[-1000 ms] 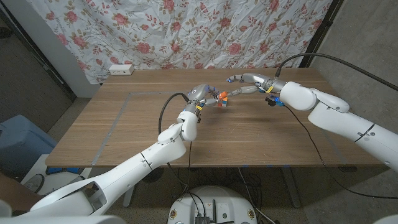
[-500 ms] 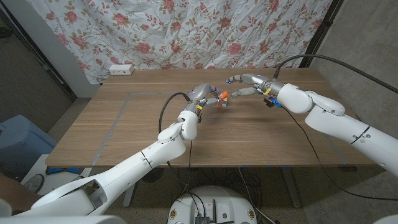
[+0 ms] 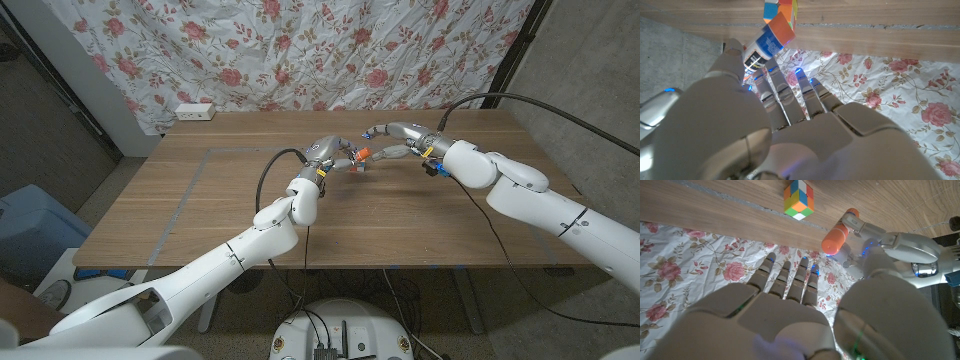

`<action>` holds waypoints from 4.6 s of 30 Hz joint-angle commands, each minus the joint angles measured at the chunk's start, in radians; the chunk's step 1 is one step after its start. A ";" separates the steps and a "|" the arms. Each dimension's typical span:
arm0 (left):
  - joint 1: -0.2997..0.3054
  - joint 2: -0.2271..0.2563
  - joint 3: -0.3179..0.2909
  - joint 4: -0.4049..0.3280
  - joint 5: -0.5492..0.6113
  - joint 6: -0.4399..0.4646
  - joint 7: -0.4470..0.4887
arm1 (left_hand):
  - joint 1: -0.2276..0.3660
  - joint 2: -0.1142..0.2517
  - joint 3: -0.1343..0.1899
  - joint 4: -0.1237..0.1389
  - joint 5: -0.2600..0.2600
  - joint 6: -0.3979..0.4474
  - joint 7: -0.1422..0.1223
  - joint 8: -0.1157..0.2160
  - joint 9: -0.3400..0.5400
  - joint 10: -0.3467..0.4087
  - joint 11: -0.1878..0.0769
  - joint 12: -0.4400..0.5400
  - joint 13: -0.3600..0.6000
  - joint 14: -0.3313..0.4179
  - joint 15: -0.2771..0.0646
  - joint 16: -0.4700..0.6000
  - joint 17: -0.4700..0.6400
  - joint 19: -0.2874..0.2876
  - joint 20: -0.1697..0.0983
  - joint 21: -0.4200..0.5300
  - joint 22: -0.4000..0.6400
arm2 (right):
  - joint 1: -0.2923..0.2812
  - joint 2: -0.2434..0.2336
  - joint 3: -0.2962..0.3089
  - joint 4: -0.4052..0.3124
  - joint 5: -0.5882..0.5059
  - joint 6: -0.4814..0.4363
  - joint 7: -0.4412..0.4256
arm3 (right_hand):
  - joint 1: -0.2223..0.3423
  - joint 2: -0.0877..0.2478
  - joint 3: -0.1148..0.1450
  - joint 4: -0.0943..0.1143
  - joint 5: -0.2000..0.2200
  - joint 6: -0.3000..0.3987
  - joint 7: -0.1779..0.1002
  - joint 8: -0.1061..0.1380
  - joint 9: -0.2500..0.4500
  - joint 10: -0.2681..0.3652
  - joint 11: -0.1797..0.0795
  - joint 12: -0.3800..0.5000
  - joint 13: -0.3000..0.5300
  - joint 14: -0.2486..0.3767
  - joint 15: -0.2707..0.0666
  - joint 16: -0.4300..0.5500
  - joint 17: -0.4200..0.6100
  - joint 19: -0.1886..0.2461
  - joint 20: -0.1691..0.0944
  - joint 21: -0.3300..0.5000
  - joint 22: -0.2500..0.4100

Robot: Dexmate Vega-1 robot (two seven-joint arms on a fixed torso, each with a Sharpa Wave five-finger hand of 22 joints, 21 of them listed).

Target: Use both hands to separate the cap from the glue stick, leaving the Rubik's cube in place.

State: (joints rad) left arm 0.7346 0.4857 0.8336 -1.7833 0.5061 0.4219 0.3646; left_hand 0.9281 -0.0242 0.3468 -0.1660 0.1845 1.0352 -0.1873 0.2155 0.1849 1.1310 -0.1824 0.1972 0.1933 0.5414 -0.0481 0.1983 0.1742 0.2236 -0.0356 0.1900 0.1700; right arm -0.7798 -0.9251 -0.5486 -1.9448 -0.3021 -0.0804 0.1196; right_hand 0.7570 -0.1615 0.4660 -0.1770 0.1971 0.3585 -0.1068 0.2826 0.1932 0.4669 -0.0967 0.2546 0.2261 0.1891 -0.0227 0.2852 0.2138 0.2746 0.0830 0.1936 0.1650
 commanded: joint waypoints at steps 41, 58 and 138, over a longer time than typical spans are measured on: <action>-0.009 0.003 0.003 0.003 0.024 -0.024 -0.023 | 0.026 0.055 -0.002 0.004 0.006 0.127 0.035 0.002 0.006 0.054 -0.042 0.003 0.004 0.005 -0.149 -0.004 0.004 -0.010 -0.005 -0.002 0.001 | -0.027 0.058 0.001 0.095 -0.039 0.061 -0.146 | 0.106 0.014 -0.070 0.013 0.070 0.245 -0.111 0.085 0.001 0.281 -0.105 0.022 -0.012 0.172 -0.069 0.059 -0.003 0.063 -0.034 -0.006 0.001; -0.014 -0.003 0.004 0.013 0.020 -0.028 -0.026 | 0.023 0.058 -0.005 0.003 0.005 0.123 0.036 -0.001 0.006 0.054 -0.042 0.002 0.004 0.004 -0.148 -0.004 0.004 -0.012 -0.004 -0.001 0.001 | -0.018 0.067 -0.003 0.116 -0.036 0.094 -0.149 | 0.117 0.049 -0.083 0.025 0.067 0.309 -0.113 0.105 0.008 0.363 -0.115 0.021 -0.016 0.200 -0.099 0.078 0.008 0.074 -0.041 -0.005 0.002; -0.030 -0.007 0.006 0.041 0.011 -0.056 -0.025 | 0.022 0.067 -0.012 0.000 0.006 0.125 0.034 -0.002 0.007 0.050 -0.042 -0.001 0.005 0.002 -0.148 -0.004 0.004 -0.014 -0.003 0.000 0.001 | -0.004 0.101 0.003 0.173 0.007 0.171 -0.173 | 0.246 0.151 -0.174 0.019 0.012 0.588 -0.113 0.163 -0.001 0.675 -0.121 0.020 0.014 0.377 -0.184 0.243 0.064 0.201 -0.064 -0.001 0.002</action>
State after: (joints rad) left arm 0.7048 0.4783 0.8395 -1.7432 0.5153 0.3662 0.3404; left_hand 0.9175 -0.0136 0.3332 -0.1711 0.1855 1.0424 -0.1944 0.2087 0.1877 1.1306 -0.1828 0.1927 0.1931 0.5414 -0.0481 0.1983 0.1742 0.2111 -0.0376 0.1900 0.1697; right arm -0.7850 -0.8293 -0.5492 -1.7795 -0.3054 0.0782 -0.0523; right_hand 0.9842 -0.0082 0.2966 -0.1545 0.2089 0.9432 -0.2201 0.4470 0.1906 1.1248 -0.2137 0.2665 0.2334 0.5569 -0.0511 0.5185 0.2718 0.4661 0.0198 0.1929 0.1651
